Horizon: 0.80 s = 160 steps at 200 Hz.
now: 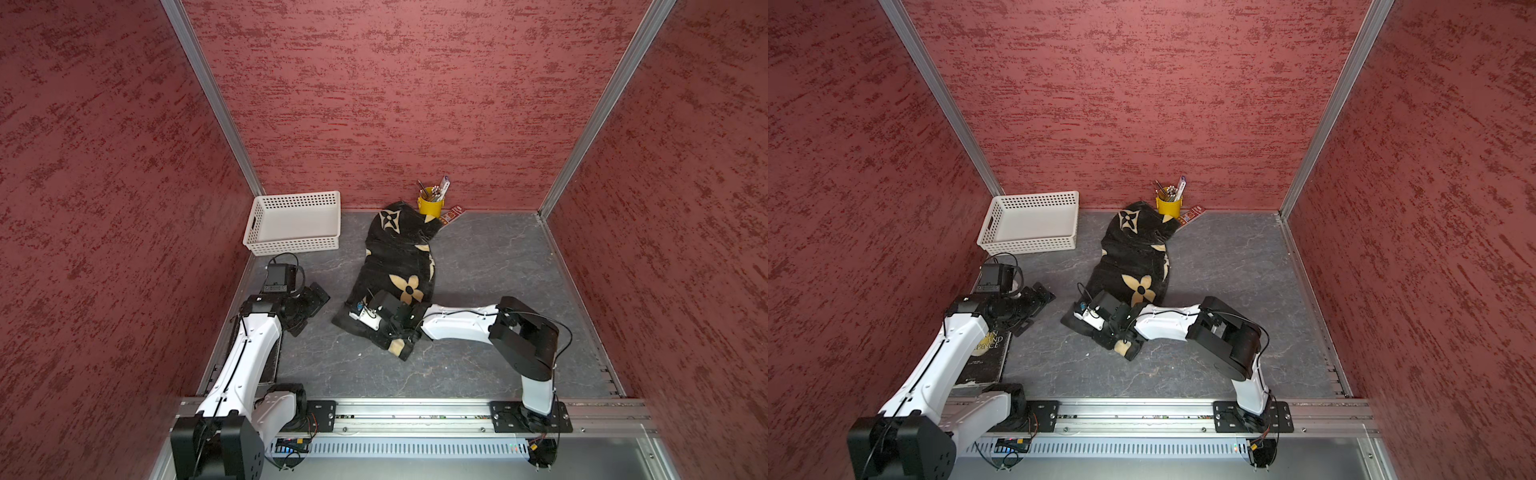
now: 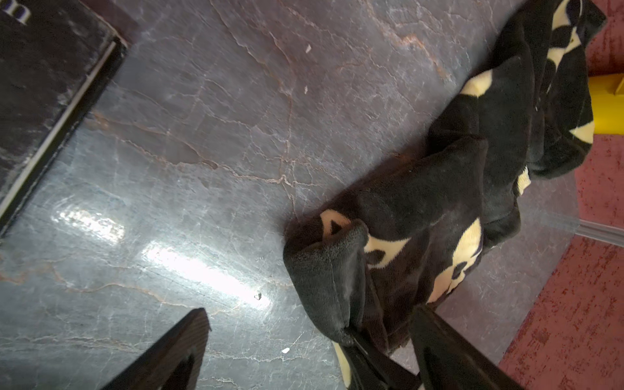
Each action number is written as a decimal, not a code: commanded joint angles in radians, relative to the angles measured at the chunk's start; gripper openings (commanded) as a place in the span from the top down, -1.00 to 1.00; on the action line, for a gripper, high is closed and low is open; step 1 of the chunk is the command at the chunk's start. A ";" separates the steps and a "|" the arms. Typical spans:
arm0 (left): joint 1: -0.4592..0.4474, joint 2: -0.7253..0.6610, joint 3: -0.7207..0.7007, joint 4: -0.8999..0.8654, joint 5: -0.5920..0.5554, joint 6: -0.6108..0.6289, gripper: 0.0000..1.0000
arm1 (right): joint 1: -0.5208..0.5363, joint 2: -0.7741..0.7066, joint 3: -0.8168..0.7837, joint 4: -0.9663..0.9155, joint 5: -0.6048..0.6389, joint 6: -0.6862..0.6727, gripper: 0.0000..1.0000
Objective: Roll up the pillowcase
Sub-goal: Roll the pillowcase at the center of the board.
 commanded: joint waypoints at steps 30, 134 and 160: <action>-0.120 -0.058 -0.056 0.029 0.021 0.004 -0.68 | -0.146 0.012 0.009 0.031 -0.351 0.205 1.00; -0.354 0.043 -0.131 0.313 0.067 -0.072 0.45 | -0.270 0.104 0.036 0.093 -0.522 0.372 1.00; -0.358 0.178 -0.079 0.396 0.090 -0.061 0.72 | -0.280 0.103 0.038 0.096 -0.517 0.381 1.00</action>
